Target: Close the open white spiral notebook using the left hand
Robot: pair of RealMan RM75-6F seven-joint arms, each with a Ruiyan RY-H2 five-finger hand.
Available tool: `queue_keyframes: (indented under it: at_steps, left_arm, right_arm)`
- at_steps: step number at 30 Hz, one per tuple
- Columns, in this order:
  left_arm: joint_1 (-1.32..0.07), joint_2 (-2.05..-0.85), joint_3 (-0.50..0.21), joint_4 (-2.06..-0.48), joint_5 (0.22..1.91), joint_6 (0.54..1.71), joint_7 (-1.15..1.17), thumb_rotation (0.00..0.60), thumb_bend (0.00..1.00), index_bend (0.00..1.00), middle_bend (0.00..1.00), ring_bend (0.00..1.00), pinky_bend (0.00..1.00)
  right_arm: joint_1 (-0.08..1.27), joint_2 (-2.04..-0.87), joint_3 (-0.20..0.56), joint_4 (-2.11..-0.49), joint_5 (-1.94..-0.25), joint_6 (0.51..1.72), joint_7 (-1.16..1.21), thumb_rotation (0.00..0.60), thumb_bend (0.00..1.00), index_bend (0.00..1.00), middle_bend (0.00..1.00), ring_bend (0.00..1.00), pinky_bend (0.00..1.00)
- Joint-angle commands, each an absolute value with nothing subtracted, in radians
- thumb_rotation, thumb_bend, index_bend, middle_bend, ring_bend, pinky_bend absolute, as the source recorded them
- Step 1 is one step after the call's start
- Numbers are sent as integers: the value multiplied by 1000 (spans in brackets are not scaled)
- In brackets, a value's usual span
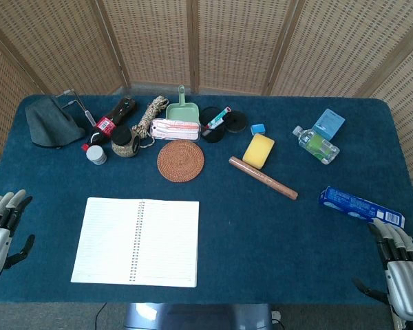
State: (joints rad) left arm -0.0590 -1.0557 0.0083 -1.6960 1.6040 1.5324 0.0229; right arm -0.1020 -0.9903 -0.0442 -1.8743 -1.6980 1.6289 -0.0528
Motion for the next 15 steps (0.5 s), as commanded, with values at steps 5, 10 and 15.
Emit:
queue_keyframes:
  at_steps: [5, 10, 15]
  left_arm:
    - [-60, -1055, 11, -1695, 1609, 1529, 23, 600, 408, 17, 0, 0, 0]
    - [-86, -1036, 34, -1687, 1644, 1481, -5, 600, 408, 15, 0, 0, 0]
    - [-141, -1019, 57, -1665, 1677, 1384, -41, 600, 342, 17, 0, 0, 0]
  right_arm:
    - [-103, -987, -45, -1875, -1702, 1633, -47, 600, 0, 0, 0, 0, 0]
    - [-101, -987, -46, -1879, -1700, 1627, -50, 600, 0, 0, 0, 0, 0]
    - [-101, -985, -49, -1883, -1702, 1624, -52, 600, 0, 0, 0, 0, 0]
